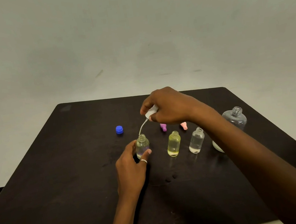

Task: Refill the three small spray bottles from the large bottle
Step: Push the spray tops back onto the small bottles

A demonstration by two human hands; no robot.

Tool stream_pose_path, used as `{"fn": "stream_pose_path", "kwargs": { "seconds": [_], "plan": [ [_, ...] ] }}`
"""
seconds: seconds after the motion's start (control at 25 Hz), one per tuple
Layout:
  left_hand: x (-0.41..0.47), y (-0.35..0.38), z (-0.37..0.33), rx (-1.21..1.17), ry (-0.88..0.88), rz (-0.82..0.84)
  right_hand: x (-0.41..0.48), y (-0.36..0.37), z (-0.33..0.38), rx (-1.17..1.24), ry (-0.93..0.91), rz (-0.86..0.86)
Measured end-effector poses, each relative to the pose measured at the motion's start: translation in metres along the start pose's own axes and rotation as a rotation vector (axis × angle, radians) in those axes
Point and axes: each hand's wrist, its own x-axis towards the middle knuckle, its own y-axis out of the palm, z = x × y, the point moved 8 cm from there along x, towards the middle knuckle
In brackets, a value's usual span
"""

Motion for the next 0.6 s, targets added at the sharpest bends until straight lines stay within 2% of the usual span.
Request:
{"fn": "stream_pose_path", "kwargs": {
  "seconds": [0.36,0.6],
  "plan": [
    [-0.002,-0.001,-0.002,-0.015,0.01,0.001,-0.003,-0.014,0.004,-0.027,0.003,-0.09],
    [-0.002,0.001,-0.004,-0.001,0.015,0.008,0.0,0.017,0.013,-0.084,0.015,-0.022]
  ]
}}
